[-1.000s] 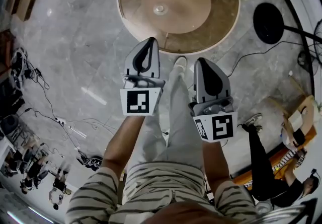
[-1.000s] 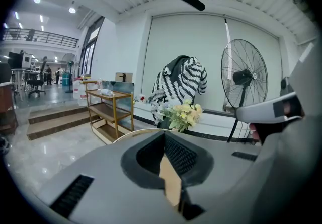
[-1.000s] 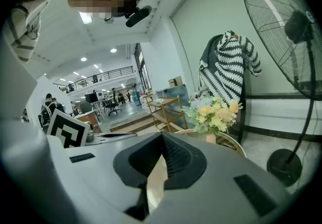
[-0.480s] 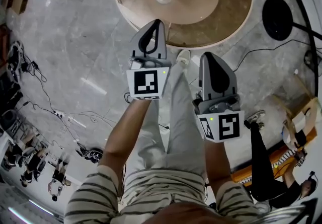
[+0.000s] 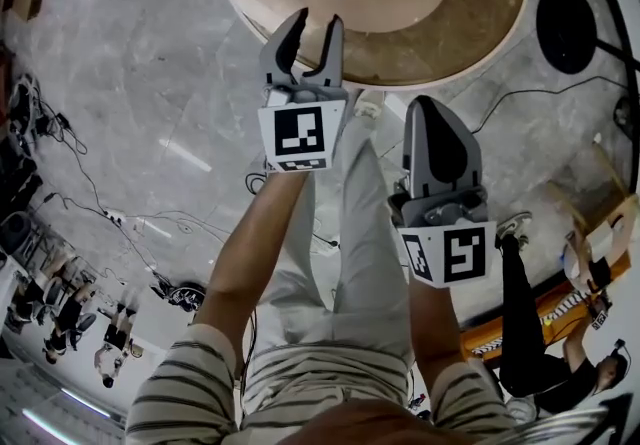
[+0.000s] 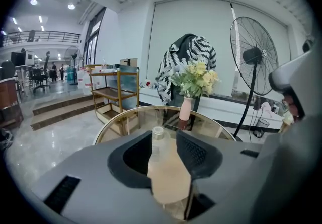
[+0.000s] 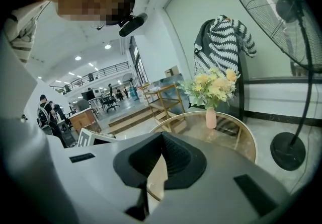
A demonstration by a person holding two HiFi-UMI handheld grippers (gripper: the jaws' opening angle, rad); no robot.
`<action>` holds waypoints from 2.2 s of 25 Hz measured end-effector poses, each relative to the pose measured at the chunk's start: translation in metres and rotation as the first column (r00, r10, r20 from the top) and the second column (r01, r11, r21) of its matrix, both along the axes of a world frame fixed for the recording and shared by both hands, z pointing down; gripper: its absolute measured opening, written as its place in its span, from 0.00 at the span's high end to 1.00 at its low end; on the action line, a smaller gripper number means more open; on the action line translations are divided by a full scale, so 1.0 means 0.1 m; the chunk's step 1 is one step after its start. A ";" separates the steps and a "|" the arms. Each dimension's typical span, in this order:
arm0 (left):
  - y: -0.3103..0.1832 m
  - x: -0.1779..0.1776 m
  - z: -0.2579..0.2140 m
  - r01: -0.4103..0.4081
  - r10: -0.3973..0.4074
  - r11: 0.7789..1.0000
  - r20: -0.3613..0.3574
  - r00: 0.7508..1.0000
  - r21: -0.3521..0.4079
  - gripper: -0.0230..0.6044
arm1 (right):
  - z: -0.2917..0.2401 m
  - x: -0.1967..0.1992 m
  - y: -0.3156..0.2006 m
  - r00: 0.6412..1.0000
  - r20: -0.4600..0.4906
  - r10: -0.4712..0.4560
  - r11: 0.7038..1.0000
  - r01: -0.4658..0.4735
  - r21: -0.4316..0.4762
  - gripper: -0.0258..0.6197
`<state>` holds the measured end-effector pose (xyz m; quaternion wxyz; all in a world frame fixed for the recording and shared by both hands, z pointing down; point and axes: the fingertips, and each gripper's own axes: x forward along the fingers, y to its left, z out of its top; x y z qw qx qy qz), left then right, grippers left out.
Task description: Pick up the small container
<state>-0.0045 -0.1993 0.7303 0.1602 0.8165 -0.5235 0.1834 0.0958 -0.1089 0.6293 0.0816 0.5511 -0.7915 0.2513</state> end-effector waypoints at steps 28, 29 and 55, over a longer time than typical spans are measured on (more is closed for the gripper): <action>-0.57 0.14 0.98 -0.056 0.063 0.995 0.080 0.995 -0.087 0.31 | 0.42 -0.15 -0.18 0.999 -0.028 -0.028 0.998 0.027 -0.057 0.95; -0.60 0.15 1.01 -0.057 0.064 0.994 0.084 0.994 -0.088 0.30 | 0.44 -0.14 -0.19 0.999 -0.029 -0.028 0.998 0.026 -0.060 0.95; -0.90 0.28 1.23 -0.046 0.063 0.995 0.199 0.978 -0.090 0.44 | 0.55 -0.07 -0.25 0.995 -0.065 -0.077 0.993 0.071 -0.089 0.95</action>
